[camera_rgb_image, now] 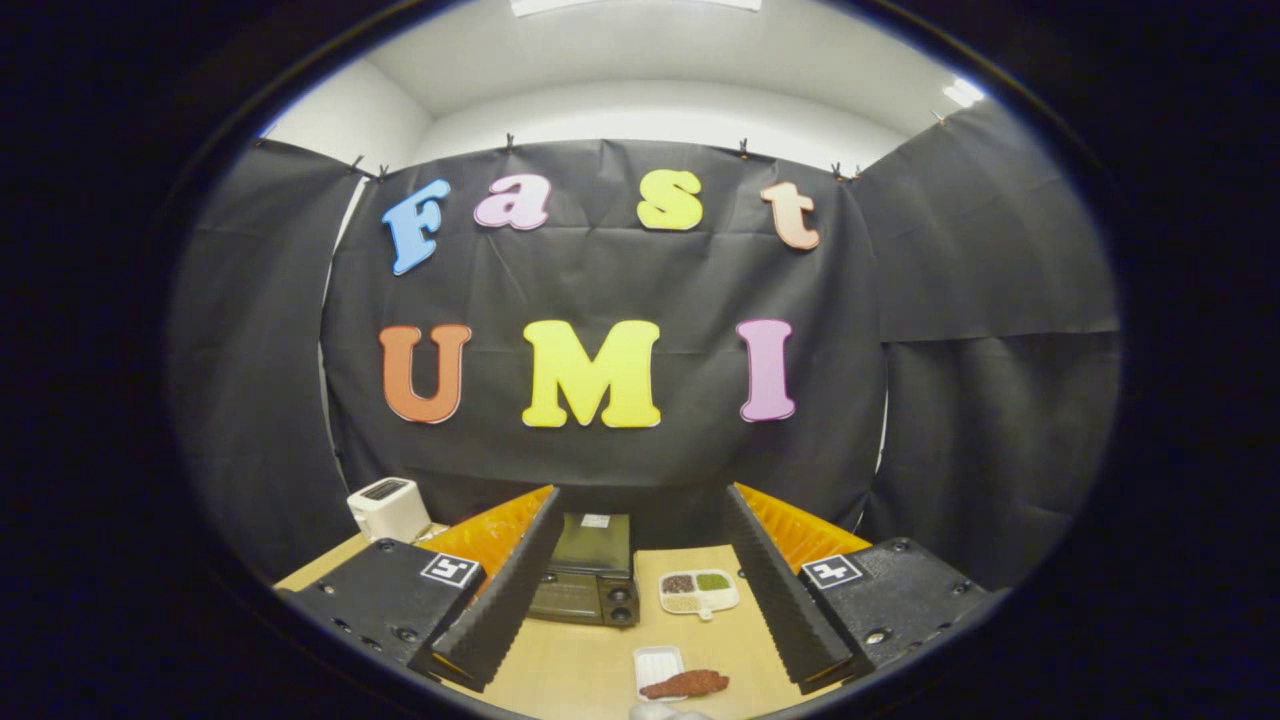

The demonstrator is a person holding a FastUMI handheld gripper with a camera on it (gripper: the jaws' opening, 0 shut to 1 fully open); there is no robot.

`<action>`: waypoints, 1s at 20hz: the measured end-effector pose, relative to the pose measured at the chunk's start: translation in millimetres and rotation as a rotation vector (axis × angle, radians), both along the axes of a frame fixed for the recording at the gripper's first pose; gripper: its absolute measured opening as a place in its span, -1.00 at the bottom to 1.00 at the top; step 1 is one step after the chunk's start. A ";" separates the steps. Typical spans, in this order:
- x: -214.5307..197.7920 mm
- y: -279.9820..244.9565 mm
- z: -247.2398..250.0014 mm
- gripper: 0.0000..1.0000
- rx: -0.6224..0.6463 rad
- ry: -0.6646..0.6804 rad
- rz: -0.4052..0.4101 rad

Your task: Open the toaster oven, put the food inside, and close the toaster oven door.

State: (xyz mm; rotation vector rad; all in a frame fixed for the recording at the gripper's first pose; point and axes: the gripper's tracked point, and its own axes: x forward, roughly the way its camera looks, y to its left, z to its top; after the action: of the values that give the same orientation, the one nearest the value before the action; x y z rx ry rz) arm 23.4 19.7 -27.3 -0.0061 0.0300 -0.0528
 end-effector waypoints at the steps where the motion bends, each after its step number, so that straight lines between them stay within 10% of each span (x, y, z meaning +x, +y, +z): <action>1: 6.8 4.1 -2.9 1.00 -0.003 -0.005 -0.008; 20: 172.4 158.0 -172.5 1.00 -0.010 0.126 0.048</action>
State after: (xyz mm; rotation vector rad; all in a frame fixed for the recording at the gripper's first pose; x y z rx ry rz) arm 195.7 177.7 -199.8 -0.0199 0.1551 -0.0043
